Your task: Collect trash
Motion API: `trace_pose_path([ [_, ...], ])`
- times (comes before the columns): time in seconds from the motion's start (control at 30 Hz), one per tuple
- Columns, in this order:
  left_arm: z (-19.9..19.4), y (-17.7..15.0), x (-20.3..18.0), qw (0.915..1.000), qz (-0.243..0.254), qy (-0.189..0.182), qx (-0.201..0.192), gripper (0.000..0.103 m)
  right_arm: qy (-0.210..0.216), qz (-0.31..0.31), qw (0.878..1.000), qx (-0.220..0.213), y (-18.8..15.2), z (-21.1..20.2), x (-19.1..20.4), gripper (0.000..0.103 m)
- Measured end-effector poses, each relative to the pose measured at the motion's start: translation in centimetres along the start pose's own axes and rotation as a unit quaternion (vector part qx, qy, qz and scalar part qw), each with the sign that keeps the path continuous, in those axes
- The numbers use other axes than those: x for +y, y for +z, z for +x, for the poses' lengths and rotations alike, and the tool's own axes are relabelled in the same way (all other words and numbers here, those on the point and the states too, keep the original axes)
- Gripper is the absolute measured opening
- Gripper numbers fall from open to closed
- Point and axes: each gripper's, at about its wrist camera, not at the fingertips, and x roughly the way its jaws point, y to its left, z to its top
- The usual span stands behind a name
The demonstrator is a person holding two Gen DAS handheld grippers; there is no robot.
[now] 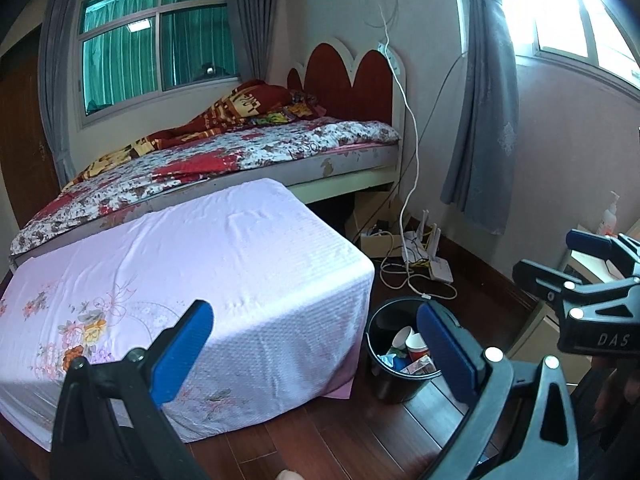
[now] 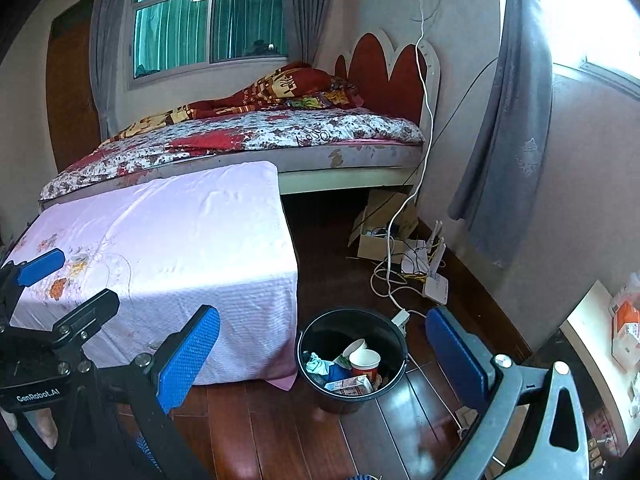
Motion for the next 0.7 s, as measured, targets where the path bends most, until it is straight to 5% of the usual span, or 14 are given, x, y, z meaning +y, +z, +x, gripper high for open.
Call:
trace_pose_path([
  [0.7,-0.07,0.17,0.13,1.0000,0.000,0.005,-0.003,0.102,-0.001,0.000,1.000,0.000,-0.14,-0.25,0.19,0.103],
])
